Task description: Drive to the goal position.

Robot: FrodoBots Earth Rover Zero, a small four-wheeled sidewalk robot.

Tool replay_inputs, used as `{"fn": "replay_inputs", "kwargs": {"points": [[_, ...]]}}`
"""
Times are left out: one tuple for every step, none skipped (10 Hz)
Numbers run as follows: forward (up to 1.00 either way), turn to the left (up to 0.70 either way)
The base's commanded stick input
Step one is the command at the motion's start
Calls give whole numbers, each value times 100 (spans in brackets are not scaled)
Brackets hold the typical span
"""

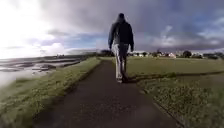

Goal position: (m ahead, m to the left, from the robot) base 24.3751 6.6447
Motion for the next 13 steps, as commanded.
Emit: {"fn": "replay_inputs", "kwargs": {"points": [[0, 0], [0, 0], [70, 0], [70, 0], [70, 0], [70, 0], [70, 0], [70, 0], [70, 0], [70, 0], [70, -19], [70, -26], [70, -3]]}}
